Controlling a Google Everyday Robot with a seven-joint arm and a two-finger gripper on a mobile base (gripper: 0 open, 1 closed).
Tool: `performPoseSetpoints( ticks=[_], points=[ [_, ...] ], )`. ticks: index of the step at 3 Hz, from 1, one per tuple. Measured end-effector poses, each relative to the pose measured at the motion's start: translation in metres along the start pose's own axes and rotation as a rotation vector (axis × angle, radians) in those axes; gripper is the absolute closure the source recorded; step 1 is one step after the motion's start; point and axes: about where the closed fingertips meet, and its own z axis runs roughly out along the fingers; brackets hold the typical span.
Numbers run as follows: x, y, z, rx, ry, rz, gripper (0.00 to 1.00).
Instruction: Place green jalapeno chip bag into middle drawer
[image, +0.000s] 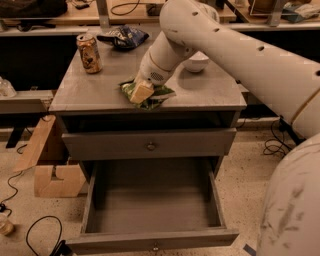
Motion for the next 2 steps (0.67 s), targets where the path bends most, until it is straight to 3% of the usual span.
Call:
performPoseSetpoints(
  ticks=[1,2],
  points=[
    [-0.0003,0.0009,0.0020,-0.004,0.001,-0.001,0.87],
    [-0.0006,0.0016,0.0034,-0.006,0.001,-0.001,1.00]
  ],
)
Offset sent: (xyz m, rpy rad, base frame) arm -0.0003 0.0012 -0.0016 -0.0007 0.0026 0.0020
